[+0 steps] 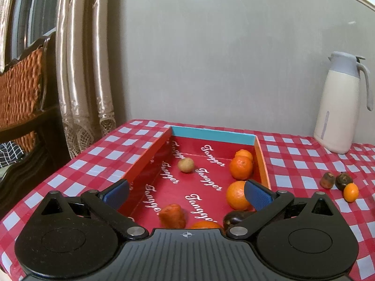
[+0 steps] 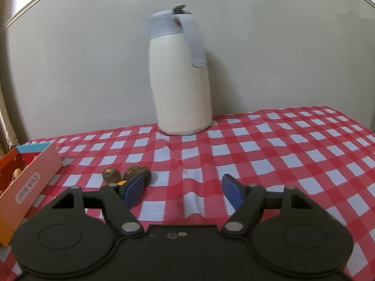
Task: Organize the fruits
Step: 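Move the right gripper to the small tangerine beside the brown fruits, then grasp the small tangerine with the right gripper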
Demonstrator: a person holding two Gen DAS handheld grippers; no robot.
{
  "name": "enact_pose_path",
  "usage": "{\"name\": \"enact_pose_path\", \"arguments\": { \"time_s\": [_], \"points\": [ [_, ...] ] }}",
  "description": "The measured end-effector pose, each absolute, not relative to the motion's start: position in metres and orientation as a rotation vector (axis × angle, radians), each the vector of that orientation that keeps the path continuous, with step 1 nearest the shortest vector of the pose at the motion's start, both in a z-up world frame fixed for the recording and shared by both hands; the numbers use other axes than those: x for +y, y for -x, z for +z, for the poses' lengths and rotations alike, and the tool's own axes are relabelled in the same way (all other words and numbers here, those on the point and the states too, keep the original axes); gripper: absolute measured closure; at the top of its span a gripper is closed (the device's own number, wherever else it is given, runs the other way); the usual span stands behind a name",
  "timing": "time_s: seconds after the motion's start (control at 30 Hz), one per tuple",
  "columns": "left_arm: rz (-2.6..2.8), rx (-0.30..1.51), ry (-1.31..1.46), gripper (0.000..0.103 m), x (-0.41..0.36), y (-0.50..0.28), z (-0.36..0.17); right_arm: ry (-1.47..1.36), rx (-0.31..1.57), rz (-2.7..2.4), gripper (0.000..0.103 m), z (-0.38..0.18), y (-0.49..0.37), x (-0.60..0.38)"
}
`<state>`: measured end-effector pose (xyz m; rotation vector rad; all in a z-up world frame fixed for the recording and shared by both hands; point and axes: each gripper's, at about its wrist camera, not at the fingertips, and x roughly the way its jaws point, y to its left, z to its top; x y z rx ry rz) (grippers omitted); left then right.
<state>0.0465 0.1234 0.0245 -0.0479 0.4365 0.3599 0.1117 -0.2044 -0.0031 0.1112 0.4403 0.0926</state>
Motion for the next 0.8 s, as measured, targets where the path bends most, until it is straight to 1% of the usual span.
{"name": "enact_pose_path", "arguments": {
  "time_s": [0.23, 0.33, 0.4, 0.57, 0.8],
  "points": [
    [0.414, 0.423, 0.079, 0.000, 0.148, -0.040, 0.024, -0.068, 0.469, 0.153, 0.034, -0.006, -0.123, -0.181],
    [0.442, 0.416, 0.091, 0.000, 0.161, -0.034, 0.024, -0.054, 0.479, 0.176, 0.038, -0.007, -0.128, -0.169],
    [0.462, 0.410, 0.099, 0.000, 0.170, -0.030, 0.025, -0.050, 0.488, 0.190, 0.043, -0.008, -0.131, -0.162],
    [0.502, 0.409, 0.121, 0.000, 0.193, -0.022, 0.023, -0.035, 0.507, 0.206, 0.048, -0.011, -0.138, -0.145],
    [0.517, 0.412, 0.133, 0.000, 0.209, -0.015, 0.022, -0.023, 0.535, 0.185, 0.048, -0.017, -0.148, -0.136]
  ]
}}
